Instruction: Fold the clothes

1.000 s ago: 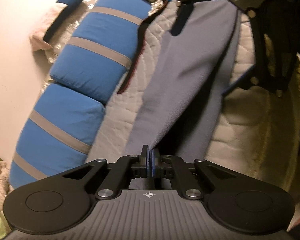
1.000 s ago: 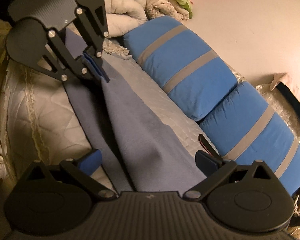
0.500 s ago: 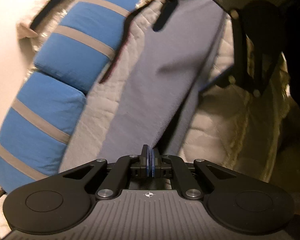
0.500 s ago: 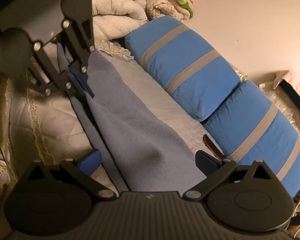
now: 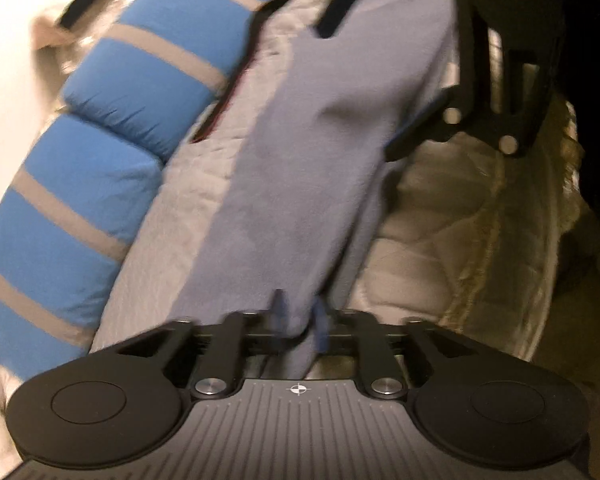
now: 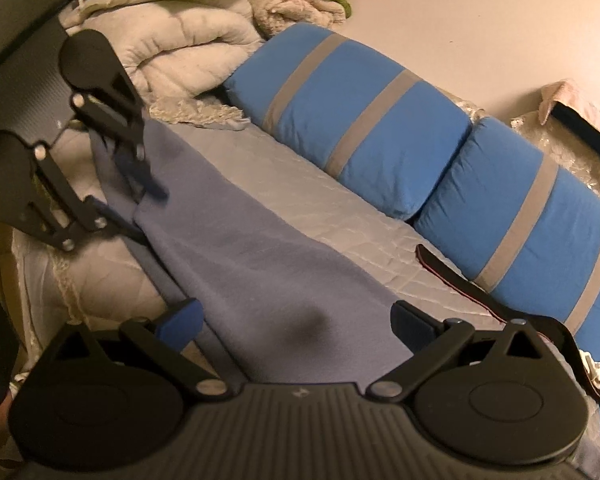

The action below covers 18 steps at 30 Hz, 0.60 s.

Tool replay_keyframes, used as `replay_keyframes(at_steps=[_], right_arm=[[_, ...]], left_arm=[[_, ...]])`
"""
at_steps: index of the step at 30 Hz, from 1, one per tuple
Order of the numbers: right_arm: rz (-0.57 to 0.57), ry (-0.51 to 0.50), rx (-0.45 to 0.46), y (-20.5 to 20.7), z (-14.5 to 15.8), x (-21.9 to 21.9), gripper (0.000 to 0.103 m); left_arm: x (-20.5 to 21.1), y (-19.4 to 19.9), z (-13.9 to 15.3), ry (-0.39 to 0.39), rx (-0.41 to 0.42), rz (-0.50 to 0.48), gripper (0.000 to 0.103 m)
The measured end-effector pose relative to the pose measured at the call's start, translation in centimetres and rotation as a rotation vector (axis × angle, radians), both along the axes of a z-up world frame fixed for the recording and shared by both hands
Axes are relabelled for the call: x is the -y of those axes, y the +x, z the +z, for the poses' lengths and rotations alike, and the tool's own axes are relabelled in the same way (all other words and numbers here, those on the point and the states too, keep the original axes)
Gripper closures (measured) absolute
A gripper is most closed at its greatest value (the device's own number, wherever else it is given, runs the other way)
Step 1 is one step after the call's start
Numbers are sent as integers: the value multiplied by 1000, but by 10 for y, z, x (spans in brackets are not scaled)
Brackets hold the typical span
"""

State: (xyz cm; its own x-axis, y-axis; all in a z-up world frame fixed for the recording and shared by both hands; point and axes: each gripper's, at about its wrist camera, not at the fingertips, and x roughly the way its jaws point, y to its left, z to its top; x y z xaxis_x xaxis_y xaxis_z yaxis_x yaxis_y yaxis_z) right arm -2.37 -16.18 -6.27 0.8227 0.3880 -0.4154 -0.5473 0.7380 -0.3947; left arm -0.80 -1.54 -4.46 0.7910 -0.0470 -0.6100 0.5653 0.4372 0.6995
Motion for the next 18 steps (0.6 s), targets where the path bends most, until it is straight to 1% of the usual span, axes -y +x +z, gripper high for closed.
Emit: replay_keyframes(at_steps=[1, 3, 8, 9, 12, 13, 14, 15, 18], right_arm=[[0, 3, 2, -1, 0, 0, 0], [8, 12, 7, -4, 2, 1, 0], [35, 19, 10, -11, 3, 0, 0], [41, 19, 13, -11, 4, 0, 0], [56, 31, 20, -15, 6, 0, 0], [56, 37, 20, -16, 7, 0, 0], [56, 42, 20, -17, 8, 1, 0], [56, 46, 20, -16, 9, 2, 0], [53, 56, 16, -15, 11, 2, 0]], left_arm=[[-6, -1, 4, -11, 9, 24, 60], [-17, -4, 13, -33, 28, 73, 52], [-46, -9, 34, -88, 75, 194, 47], [-52, -10, 38, -95, 84, 218, 44], [-73, -9, 37, 52, 61, 258, 44], [-79, -9, 35, 92, 45, 259, 44], [-88, -9, 34, 113, 21, 263, 44], [-97, -9, 36, 107, -2, 280, 44], [-131, -2, 58, -30, -60, 348, 44]])
